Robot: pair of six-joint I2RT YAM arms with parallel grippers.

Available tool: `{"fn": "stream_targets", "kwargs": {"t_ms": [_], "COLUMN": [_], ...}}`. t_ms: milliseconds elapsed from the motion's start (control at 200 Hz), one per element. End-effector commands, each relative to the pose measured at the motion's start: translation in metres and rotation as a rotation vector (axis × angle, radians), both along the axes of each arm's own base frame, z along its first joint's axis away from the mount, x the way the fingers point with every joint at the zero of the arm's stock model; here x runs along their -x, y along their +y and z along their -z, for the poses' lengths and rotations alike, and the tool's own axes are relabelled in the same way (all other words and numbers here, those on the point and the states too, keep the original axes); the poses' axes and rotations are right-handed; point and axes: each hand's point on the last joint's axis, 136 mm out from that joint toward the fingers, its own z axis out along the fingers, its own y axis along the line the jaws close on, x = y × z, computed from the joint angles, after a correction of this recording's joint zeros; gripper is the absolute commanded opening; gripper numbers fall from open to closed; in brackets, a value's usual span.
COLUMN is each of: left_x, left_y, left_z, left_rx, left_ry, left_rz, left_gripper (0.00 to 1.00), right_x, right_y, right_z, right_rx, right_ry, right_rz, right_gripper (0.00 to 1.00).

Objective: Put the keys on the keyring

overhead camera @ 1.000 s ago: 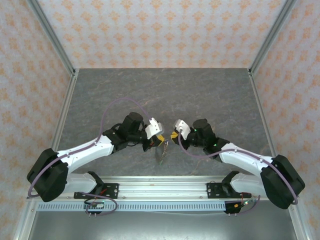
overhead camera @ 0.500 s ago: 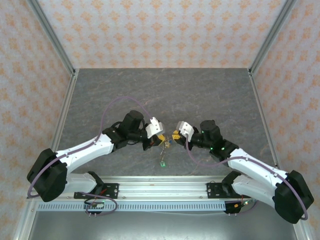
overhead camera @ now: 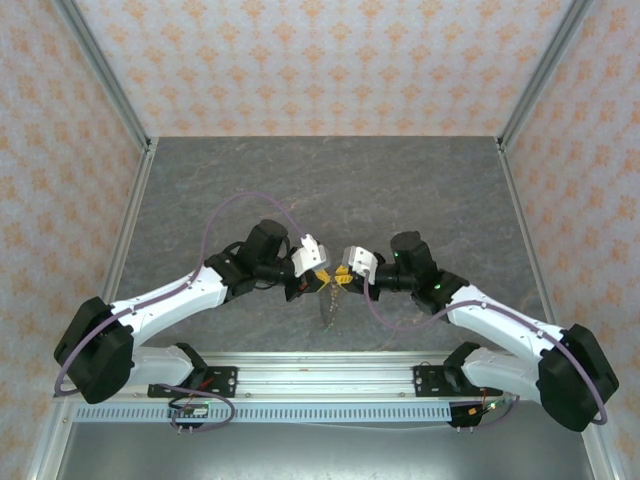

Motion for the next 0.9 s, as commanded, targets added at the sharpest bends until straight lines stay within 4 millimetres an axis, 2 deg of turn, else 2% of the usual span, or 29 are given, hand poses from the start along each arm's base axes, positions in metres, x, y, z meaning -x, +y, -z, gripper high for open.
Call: {"fn": "stream_targets", "kwargs": {"t_ms": [0,530,636,676,731,811,891], "left_x": [-0.002,-0.001,-0.002,-0.001,-0.002,-0.005,-0.007], "left_y": [-0.009,-0.01,-0.01,-0.01,-0.009,-0.008,-0.005], "left_z": [-0.019,-0.02,-0.019,-0.019,-0.018,-0.017,-0.012], "left_rx": [0.04,0.051,0.05,0.05,0.044,0.034,0.009], "left_ry": [-0.04,-0.036,-0.034,-0.035,-0.037,-0.043,-0.045], "left_rz": [0.031,0.038,0.036,0.036,0.03,0.016,0.003], "left_gripper": [0.0,0.0,0.0,0.0,0.0,0.06,0.12], "right_x": [0.005,-0.005,-0.006,-0.006,-0.006,-0.006,-0.005], "right_y": [0.006,0.014,0.017,0.018,0.018,0.018,0.016], "right_z": [-0.014,-0.003,-0.003,-0.005,-0.006,-0.006,-0.008], "right_rx": [-0.03,-0.032,-0.044,-0.052,-0.054,-0.045,-0.026], "right_ry": [-0.019,-0.005,0.003,0.009,0.012,0.024,0.029], "right_rz": [-0.064,-0.059,-0.065,-0.066,-0.067,-0.064,-0.063], "right_gripper": [0.17,0.18,0.16,0.11,0.08,0.0,0.0]}}
